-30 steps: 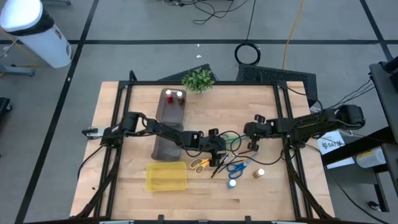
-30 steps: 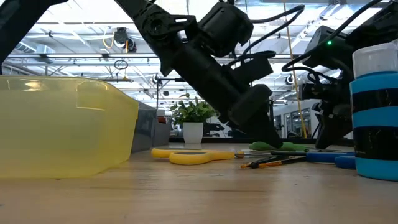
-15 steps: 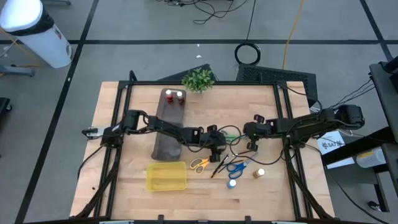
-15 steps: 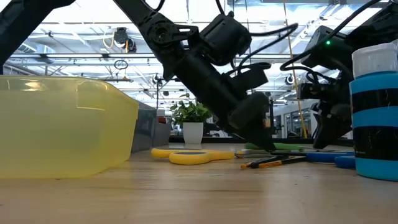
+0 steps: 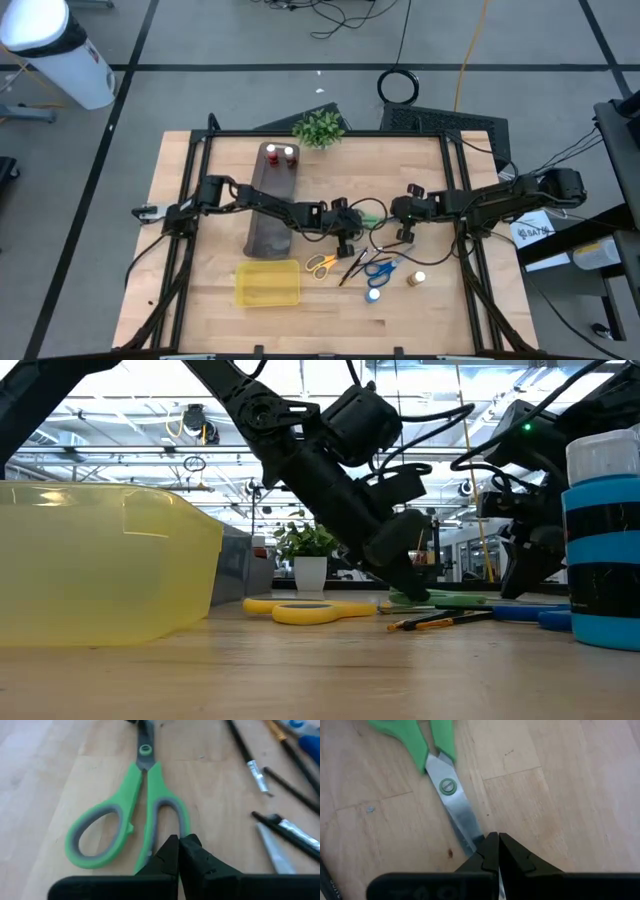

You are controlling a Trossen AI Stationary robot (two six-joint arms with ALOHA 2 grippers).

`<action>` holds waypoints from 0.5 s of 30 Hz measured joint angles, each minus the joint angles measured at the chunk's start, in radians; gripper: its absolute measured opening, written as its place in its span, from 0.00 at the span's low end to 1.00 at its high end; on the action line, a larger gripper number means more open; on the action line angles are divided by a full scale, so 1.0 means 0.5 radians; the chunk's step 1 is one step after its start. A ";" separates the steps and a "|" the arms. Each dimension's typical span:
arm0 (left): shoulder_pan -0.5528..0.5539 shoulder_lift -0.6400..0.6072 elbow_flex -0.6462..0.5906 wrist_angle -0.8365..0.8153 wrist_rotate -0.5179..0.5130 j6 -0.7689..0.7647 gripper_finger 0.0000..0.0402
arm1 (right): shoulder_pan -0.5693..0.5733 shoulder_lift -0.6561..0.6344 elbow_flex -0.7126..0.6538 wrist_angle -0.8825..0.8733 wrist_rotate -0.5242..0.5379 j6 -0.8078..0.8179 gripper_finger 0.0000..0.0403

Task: Pick & Place Paint Supplies
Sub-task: Put the green scissors into the bottom black bin

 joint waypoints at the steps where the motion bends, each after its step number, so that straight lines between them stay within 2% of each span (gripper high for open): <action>1: 0.000 0.000 0.000 -0.002 -0.022 -0.005 0.01 | 0.000 0.000 0.000 0.000 -0.001 0.000 0.00; 6: 0.007 0.000 0.000 -0.009 -0.027 -0.018 0.02 | 0.000 0.000 0.000 0.003 0.000 0.000 0.00; 15: 0.005 -0.080 -0.008 -0.014 -0.039 0.015 0.13 | 0.000 0.001 0.000 -0.041 -0.001 0.026 0.00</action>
